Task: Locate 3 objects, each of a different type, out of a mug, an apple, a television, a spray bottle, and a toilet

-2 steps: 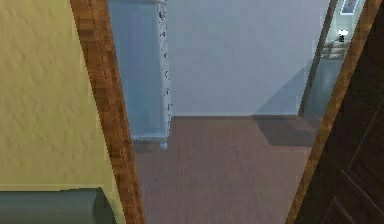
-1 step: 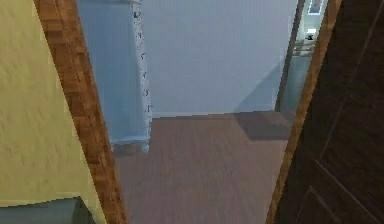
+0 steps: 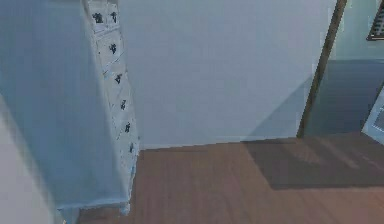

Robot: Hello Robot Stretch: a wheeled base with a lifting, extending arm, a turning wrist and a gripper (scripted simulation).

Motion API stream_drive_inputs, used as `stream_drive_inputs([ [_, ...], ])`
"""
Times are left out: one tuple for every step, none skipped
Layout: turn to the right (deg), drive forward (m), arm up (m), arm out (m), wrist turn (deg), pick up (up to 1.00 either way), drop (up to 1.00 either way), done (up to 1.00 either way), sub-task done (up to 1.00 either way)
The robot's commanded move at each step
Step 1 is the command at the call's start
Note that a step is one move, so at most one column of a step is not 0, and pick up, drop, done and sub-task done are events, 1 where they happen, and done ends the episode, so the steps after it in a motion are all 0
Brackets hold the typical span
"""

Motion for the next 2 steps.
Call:
stream_drive_inputs([
  [45.0,0.0,0.0,0.0,0.0,0.0,0.0,0.0,0.0],
  [3.0,0.0,0.0,0.0,0.0,0.0,0.0,0.0,0.0],
])
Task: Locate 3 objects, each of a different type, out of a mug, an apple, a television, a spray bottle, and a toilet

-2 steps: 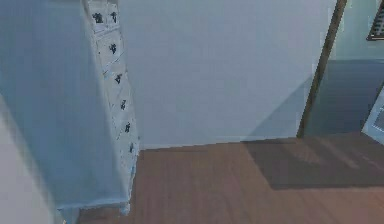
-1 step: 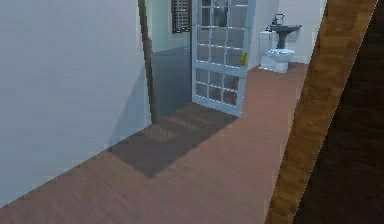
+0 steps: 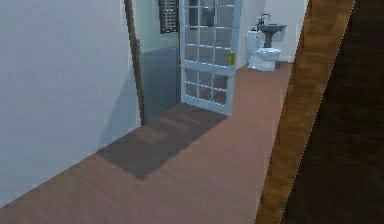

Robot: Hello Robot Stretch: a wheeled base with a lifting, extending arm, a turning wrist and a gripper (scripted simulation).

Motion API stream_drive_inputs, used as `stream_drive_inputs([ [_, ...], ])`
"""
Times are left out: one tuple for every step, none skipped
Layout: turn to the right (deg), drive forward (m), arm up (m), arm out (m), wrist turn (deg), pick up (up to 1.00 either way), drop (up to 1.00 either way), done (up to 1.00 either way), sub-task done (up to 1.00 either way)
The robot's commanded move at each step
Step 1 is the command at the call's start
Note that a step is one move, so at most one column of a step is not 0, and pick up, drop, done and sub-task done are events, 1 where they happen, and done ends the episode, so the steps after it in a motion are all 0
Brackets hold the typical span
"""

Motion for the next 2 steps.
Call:
stream_drive_inputs([
  [0.0,0.5,0.0,0.0,0.0,0.0,0.0,0.0,0.0],
  [24.0,0.0,0.0,0.0,0.0,0.0,0.0,0.0,0.0],
])
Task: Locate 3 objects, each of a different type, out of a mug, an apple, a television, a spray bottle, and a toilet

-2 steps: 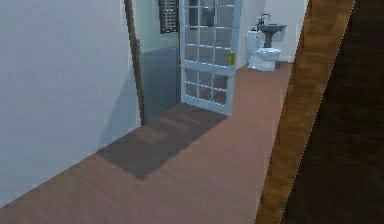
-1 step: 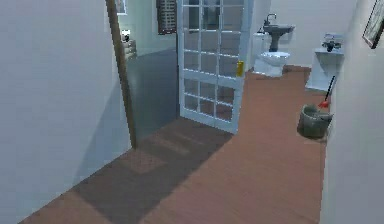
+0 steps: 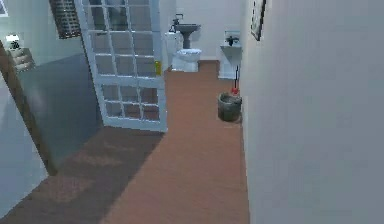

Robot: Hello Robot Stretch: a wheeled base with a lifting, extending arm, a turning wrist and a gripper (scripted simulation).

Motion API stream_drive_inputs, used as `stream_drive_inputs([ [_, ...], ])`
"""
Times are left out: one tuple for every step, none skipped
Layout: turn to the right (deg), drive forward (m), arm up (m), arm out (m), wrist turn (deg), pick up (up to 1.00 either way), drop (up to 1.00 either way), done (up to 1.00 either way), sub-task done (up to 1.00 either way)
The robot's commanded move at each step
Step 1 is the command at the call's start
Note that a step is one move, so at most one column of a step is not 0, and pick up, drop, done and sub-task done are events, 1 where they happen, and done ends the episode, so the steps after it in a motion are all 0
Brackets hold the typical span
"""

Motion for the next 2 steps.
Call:
stream_drive_inputs([
  [0.0,1.0,0.0,0.0,0.0,0.0,0.0,0.0,0.0],
  [3.0,0.0,0.0,0.0,0.0,0.0,0.0,0.0,0.0],
])
